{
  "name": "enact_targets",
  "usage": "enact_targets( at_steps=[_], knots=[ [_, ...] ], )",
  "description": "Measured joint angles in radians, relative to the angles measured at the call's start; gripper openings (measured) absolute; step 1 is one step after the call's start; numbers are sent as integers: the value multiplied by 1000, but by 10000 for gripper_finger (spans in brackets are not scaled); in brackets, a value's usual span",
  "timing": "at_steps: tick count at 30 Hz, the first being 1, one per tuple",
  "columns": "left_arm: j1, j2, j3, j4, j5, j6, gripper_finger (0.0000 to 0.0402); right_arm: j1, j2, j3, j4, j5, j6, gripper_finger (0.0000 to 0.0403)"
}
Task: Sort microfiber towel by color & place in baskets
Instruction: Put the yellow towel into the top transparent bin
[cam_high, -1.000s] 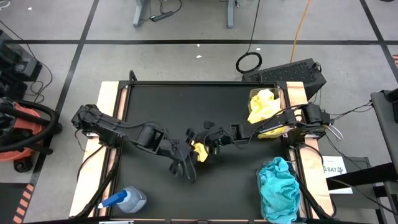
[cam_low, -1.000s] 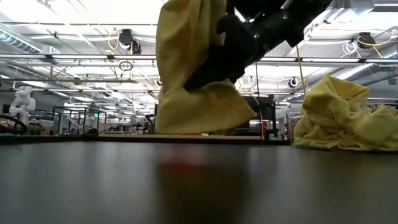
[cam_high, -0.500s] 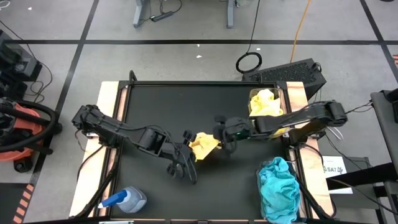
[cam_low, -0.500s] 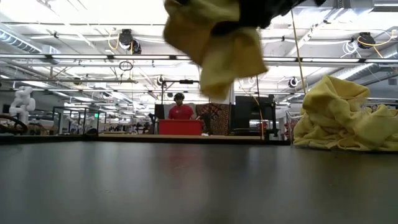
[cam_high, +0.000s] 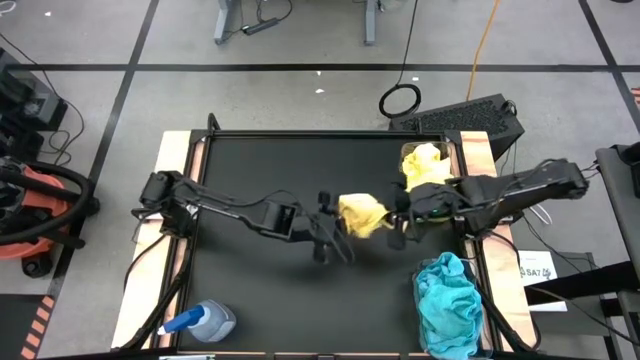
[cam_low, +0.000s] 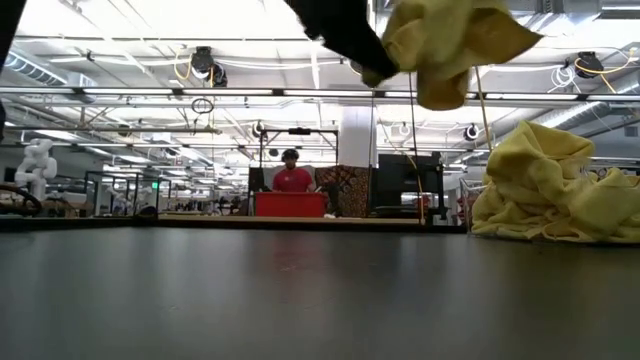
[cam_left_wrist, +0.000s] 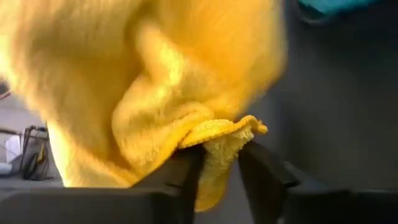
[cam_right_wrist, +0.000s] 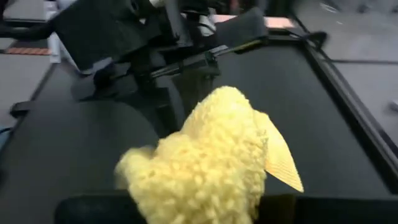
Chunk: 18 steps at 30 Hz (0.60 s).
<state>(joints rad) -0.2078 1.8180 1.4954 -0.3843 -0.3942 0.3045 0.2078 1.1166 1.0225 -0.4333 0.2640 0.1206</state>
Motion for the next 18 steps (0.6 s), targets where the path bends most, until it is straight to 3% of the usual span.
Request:
enact_targets(
  at_steps=[6, 10, 14, 18],
  knots=[
    [31, 9, -1, 213, 6, -72, 222, 17, -96, 0, -160, 143, 78, 0],
    [37, 9, -1, 241, 90, -80, 287, 17, -159, 0, -334, 257, 156, 0],
    [35, 9, 0, 186, 202, -83, 326, 17, -224, 0, -543, 348, 278, 0],
    [25, 9, 0, 124, 296, -90, 337, 17, -277, 0, -723, 421, 418, 0]
  ],
)
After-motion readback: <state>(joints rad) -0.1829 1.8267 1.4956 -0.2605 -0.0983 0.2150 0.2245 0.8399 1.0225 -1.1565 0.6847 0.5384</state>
